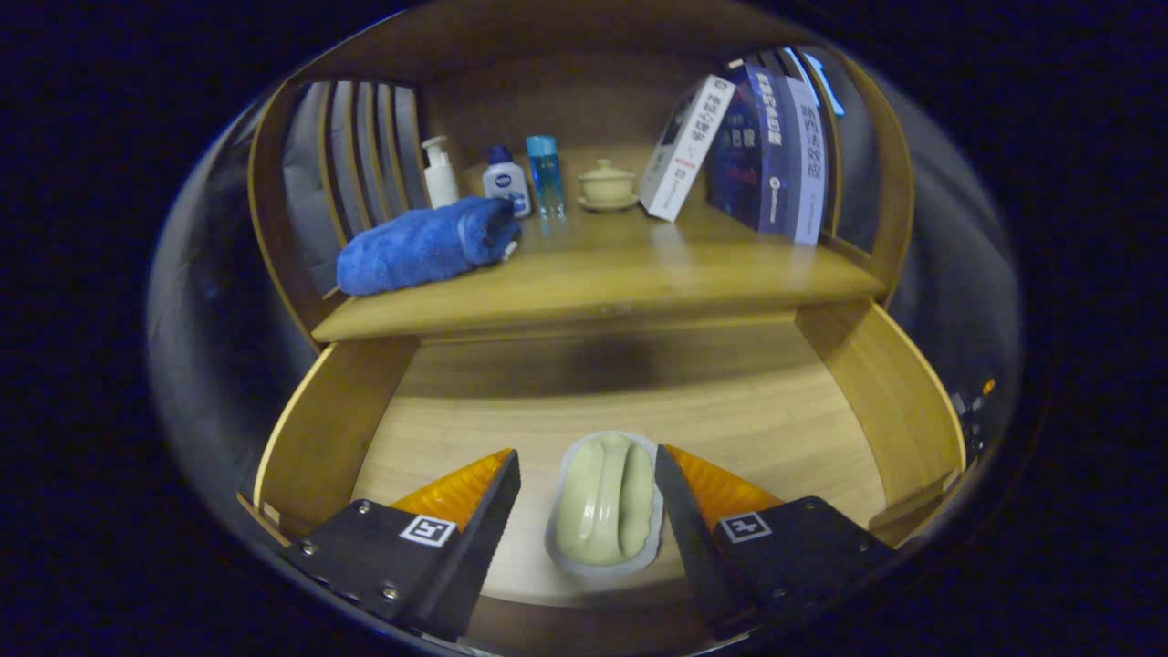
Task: Pull open the drawer, take out the items inside it, and place them on the countertop above the cabinet.
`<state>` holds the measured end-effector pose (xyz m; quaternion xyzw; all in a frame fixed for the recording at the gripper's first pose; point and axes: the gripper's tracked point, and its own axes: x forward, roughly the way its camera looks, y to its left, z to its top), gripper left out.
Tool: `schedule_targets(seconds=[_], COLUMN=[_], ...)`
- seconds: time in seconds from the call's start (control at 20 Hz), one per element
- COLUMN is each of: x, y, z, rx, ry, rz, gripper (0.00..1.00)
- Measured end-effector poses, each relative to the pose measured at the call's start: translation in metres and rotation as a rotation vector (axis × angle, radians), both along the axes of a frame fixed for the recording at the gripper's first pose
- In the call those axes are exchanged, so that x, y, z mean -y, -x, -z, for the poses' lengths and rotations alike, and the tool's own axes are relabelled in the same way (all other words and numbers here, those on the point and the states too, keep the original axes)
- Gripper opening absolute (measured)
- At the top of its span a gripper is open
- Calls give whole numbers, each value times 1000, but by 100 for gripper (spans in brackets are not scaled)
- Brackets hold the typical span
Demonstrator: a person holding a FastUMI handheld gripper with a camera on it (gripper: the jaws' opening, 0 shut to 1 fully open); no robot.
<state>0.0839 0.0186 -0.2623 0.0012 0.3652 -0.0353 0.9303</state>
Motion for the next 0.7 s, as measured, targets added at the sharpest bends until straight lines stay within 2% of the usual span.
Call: schedule_targets(seconds=[0.1,0.15,0.2,0.25,0.3,0.35,0.45,0.5,0.65,0.7], x=[16,24,18,5,-3,-3,2,2,-3,-1], y=[1,3,10,7,5,7,3,7,4,6], z=[13,26,33,32,33,36,39,34,25,29], rx=[-60,-120,-186,-196,-202,-212,-206,-206,-160,-172], ry=[62,77,28,-64,-131,-141,-79,-33,60,82], rz=[68,104,123,138,136,133,110,90,35,39], gripper=[88,79,71,62,59,59,59,52,52,17])
